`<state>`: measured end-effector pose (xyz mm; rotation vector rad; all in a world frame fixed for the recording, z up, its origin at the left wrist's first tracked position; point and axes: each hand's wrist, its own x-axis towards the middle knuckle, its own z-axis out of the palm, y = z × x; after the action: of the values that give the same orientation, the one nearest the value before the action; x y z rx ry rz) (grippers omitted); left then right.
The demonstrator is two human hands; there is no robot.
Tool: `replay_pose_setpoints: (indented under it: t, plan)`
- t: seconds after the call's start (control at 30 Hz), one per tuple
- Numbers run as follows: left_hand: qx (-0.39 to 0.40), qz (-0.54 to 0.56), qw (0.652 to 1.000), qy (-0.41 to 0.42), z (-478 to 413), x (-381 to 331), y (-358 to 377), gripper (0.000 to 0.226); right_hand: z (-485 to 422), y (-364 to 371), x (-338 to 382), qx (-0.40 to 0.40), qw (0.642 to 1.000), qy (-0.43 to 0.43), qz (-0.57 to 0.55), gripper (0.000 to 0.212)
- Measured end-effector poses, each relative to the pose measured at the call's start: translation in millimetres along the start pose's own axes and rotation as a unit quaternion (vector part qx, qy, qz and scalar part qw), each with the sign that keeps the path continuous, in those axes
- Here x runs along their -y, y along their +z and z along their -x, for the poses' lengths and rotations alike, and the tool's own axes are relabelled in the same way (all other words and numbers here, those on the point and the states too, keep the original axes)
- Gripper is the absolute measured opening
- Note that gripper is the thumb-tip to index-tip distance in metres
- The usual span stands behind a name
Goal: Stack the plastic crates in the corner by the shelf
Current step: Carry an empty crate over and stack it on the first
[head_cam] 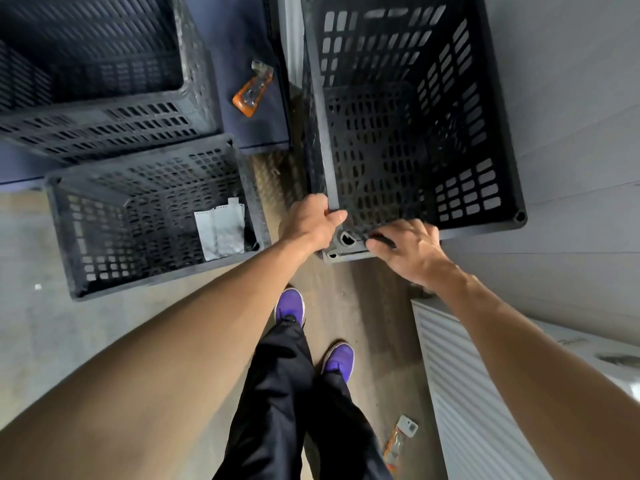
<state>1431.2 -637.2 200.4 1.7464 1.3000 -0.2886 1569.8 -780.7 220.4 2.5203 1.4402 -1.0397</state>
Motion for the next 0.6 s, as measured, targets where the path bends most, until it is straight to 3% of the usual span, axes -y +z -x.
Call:
replay_pose_setpoints:
  t: [0.3,0.6]
  plan:
    - [-0.02,0.126,0.992,-0.02,16.1,-3.0,24.2,0.026,0.8,10.7,-20.5,-0.048,0.996,-0.063,0.038,0.046]
    - [-0.019,0.185,0.982,-0.045,26.7,-10.7,33.3,0.021,5.2,12.8,-26.7,-0.097,0.992,-0.062,0.053,0.031]
